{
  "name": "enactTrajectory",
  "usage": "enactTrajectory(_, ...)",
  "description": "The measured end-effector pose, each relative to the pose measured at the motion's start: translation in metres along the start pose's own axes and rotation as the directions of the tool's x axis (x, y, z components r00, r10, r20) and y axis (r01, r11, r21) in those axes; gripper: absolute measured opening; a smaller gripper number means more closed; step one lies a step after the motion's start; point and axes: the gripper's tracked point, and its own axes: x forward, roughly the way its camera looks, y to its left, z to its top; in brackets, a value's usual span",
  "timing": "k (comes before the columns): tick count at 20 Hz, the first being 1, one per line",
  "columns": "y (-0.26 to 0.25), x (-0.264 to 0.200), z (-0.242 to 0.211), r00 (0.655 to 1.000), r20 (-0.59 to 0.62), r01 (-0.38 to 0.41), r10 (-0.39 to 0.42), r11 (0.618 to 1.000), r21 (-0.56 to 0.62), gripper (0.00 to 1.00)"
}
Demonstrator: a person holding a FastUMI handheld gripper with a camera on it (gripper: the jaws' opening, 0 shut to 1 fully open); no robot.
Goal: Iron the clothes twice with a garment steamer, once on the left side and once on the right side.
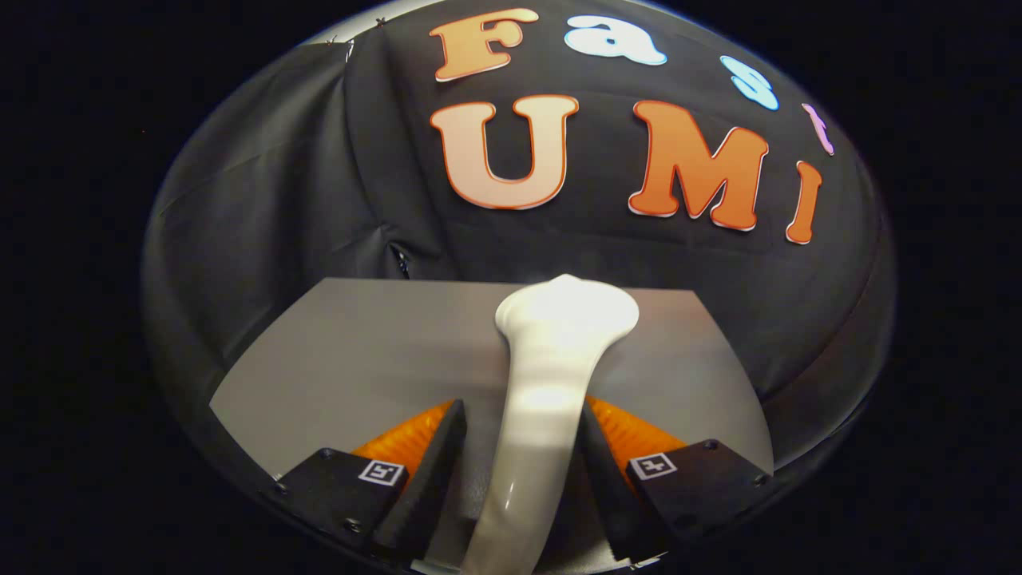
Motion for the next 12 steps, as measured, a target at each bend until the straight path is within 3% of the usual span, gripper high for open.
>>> enactTrajectory(1,-0.002,-0.002,-0.001,1.0,-0.007,-0.007,0.007,1.0,-0.019,0.85)
enactTrajectory(3,0.006,-0.005,0.002,0.999,0.0,-0.051,0.051,0.999,0.0,0.58)
enactTrajectory(4,0.008,-0.008,0.001,0.997,-0.014,-0.072,0.072,0.997,0.007,0.52)
enactTrajectory(6,0.013,-0.009,0.001,0.995,0.003,-0.095,0.095,0.995,0.03,0.45)
enactTrajectory(12,0.025,-0.04,0.019,0.987,0.102,-0.113,0.122,0.99,-0.083,0.44)
